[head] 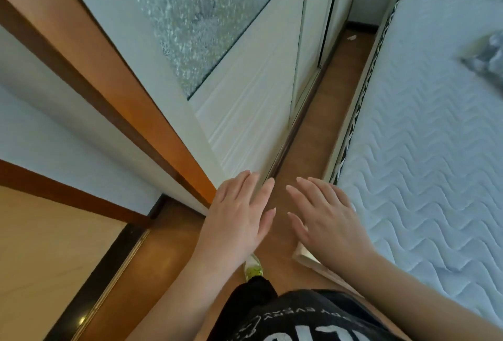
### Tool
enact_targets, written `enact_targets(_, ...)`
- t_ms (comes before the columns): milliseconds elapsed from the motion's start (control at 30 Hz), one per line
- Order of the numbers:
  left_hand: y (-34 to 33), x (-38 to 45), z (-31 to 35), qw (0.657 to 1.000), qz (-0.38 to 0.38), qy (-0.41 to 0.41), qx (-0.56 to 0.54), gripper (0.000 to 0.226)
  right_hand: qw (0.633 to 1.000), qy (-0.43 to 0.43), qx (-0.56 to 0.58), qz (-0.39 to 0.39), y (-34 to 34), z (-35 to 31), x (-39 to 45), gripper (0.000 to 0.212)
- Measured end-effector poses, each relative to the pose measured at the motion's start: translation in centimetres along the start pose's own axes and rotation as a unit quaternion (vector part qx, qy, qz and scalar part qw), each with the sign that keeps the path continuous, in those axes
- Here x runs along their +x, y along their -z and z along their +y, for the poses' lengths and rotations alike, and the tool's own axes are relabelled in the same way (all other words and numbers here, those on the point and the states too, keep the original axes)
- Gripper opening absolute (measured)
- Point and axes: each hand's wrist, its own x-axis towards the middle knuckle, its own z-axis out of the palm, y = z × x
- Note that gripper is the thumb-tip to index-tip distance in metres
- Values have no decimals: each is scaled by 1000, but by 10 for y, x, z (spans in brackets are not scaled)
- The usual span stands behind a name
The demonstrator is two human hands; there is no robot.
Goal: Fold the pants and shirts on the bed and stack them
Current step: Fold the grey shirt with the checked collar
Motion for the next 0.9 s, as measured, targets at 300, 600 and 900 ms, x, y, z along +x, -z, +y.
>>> enact_targets(300, -7, 102, -49, 998, 12, -67, -2, 49, 992, -125, -19, 8, -5, 7, 64, 52)
enact_targets(600, -31, 200, -18, 993, 13, -114, -38, 48, 973, -229, -29, -8, -10, 78, 105, 49)
enact_targets(900, -37, 383, 44, 976, 16, -199, -83, 51, 954, -297, -43, 9, 4, 214, 172, 46)
